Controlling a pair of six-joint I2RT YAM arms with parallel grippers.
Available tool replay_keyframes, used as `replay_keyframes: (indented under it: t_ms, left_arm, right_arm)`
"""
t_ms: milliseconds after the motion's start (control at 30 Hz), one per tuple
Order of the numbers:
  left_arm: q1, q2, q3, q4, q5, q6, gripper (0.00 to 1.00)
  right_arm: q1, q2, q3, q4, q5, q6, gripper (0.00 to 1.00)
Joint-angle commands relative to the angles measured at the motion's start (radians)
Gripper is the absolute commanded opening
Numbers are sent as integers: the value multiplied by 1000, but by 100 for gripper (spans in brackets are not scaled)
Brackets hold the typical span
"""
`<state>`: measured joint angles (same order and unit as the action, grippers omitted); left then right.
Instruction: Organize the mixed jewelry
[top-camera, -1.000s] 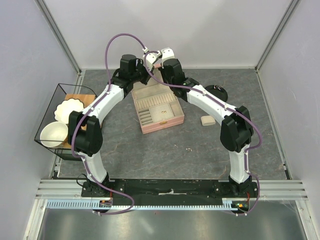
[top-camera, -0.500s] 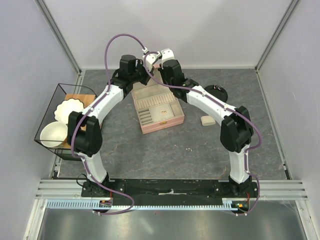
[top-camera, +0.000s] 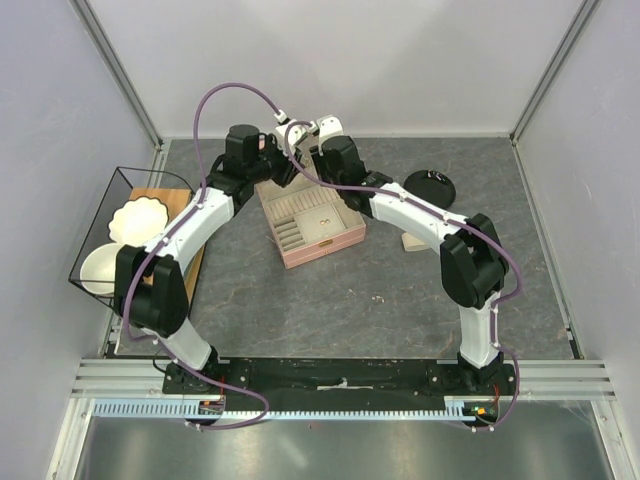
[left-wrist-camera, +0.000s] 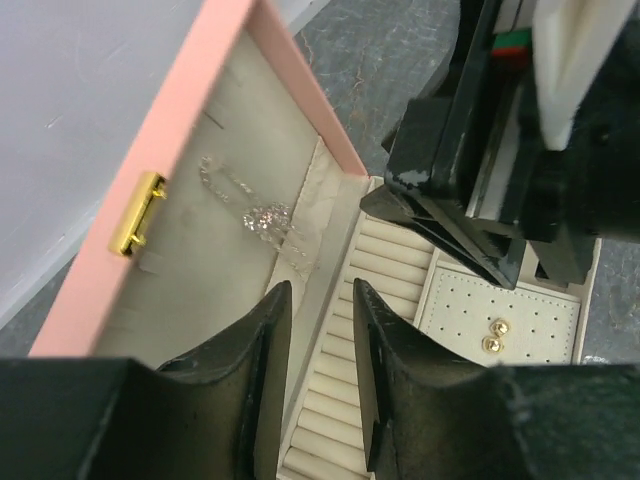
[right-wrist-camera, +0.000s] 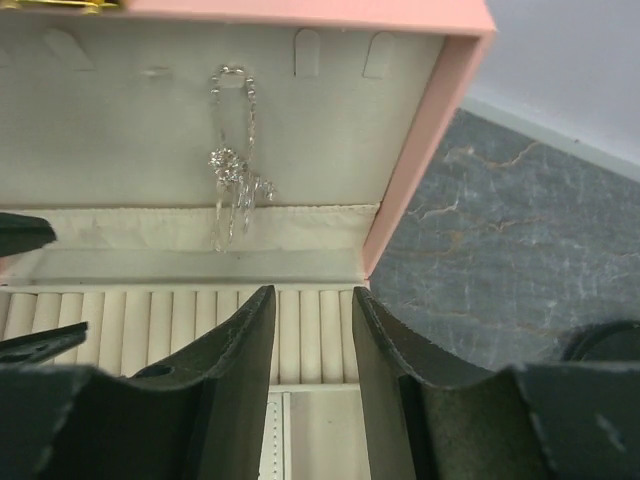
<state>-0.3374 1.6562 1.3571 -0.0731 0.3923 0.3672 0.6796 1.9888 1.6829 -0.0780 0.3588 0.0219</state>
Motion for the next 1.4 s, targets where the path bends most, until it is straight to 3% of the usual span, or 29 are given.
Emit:
replay_keyframes:
  t_ms: [0,367,633,900,1367]
  left_arm:
    - [5,-47,-6,42,46,24,40]
    - [5,-39,40,24,45,10,44]
    - [15,-211,-159,16,28,1,45]
    - [40,-368,-393,10,10,9,48]
    - [44,-427,-478,24,2,-4,49]
  right_arm:
    - [5,-42,-29,46,-11,18,44]
    - [9,-107,-92,37,3,26,42]
    - [11,-170,-222,-22,43,87,45]
    - [9,-130,-299,-60,69,128,47]
    - [-17,-74,-341,-98,114,139,48]
